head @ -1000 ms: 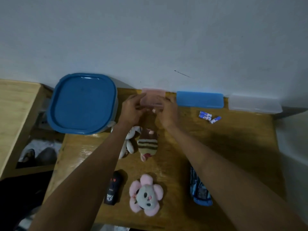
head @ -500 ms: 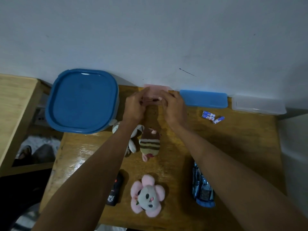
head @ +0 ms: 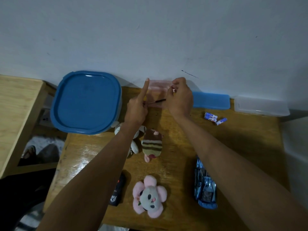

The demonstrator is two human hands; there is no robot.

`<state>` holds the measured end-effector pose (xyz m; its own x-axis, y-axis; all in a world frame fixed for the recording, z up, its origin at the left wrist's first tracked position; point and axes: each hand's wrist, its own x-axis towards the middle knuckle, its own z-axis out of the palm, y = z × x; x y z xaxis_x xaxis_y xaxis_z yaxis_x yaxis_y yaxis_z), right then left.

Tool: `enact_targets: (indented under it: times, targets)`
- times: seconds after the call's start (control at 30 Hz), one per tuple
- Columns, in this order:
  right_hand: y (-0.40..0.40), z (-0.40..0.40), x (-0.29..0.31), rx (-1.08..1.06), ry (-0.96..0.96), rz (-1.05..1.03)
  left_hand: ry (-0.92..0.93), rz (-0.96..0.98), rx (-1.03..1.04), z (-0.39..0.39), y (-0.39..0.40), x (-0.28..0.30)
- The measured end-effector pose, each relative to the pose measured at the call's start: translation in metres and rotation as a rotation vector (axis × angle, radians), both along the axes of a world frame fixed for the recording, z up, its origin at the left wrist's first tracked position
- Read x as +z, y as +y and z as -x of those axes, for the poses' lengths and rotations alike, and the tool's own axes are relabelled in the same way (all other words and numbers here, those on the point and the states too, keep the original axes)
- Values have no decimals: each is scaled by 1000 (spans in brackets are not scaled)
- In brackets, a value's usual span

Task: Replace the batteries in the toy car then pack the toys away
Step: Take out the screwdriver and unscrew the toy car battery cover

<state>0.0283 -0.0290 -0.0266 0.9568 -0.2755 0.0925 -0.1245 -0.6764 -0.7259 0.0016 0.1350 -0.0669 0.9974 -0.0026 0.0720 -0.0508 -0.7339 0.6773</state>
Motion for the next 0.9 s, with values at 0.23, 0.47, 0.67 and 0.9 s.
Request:
enact_targets:
  times: [0.23, 0.47, 0.67, 0.9]
  targets:
    - [-11, 14, -17, 307, 23, 199, 91, -11, -53, -11, 6, 0]
    - [-2, 6, -22, 354, 170, 321, 120, -77, -74, -13, 8, 2]
    - [10, -3, -19, 326, 223, 406, 107, -76, -64, -11, 6, 5]
    - [-3, 7, -18, 367, 74, 255, 123, -68, -62, -11, 7, 8]
